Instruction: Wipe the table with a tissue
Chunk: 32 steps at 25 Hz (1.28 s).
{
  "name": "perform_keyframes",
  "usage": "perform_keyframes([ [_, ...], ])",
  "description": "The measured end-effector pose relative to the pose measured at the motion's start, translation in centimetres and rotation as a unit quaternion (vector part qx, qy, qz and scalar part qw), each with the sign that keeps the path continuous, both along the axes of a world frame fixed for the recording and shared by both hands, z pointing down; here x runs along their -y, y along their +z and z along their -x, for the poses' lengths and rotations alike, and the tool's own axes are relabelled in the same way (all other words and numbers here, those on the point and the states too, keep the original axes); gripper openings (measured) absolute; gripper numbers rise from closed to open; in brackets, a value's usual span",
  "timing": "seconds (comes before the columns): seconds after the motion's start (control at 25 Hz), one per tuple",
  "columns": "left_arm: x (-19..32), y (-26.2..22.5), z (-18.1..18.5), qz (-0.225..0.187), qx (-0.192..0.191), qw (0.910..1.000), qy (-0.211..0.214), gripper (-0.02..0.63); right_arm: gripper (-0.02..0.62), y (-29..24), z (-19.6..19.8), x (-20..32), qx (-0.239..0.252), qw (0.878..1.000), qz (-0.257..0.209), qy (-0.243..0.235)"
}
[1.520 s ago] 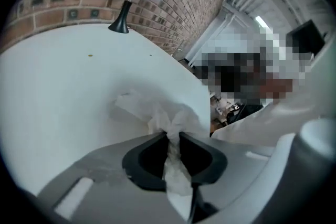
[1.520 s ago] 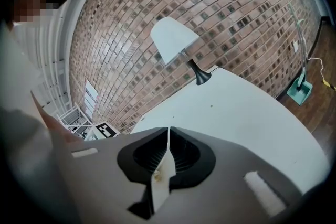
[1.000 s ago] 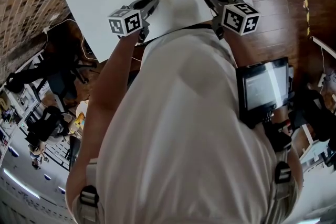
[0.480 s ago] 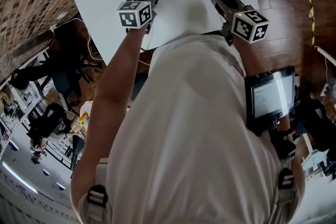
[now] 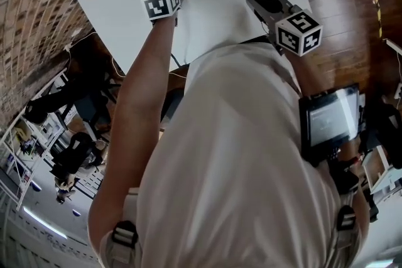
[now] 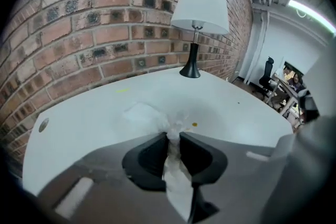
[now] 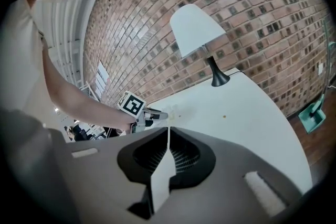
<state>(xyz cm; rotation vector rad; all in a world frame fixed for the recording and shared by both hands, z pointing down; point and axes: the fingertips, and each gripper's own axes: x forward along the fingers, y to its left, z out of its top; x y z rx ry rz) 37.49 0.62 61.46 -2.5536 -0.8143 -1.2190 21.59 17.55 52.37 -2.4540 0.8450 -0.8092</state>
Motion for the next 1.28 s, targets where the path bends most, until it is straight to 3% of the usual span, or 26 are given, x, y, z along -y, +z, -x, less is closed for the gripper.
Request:
perform_keyframes([
  [0.16, -0.7, -0.2, -2.2, 0.001, -0.019, 0.9998, -0.008, 0.067, 0.017, 0.4, 0.5, -1.2, 0.009, 1.0, 0.006, 0.016],
  [0.36, -1.8, 0.8, -2.8, -0.007, -0.016, 0.9998, 0.008, 0.067, 0.017, 0.8, 1.0, -2.6, 0.017, 0.999, 0.008, 0.037],
  [0.64, -4.7, 2.3, -1.5, 0.045, 0.005, 0.9971, 0.061, 0.063, 0.017, 0.7, 1.0, -2.7, 0.017, 0.999, 0.003, 0.044],
  [0.92, -7.2, 0.9, 1.5, 0.027, 0.028, 0.9936, 0.106, 0.062, 0.018, 0.4, 0.9, -2.4, 0.015, 0.999, 0.001, 0.041],
  [1.08, -9.0, 2.2, 4.1, 0.039, 0.056, 0.9851, 0.158, 0.06, 0.017, 0.2, 0.7, -2.0, 0.013, 0.999, 0.0, 0.042],
  [1.28, -10.7, 1.4, 9.0, 0.045, 0.122, 0.9635, 0.234, 0.06, 0.017, -0.7, 1.2, -1.1, 0.005, 0.999, 0.002, 0.041],
])
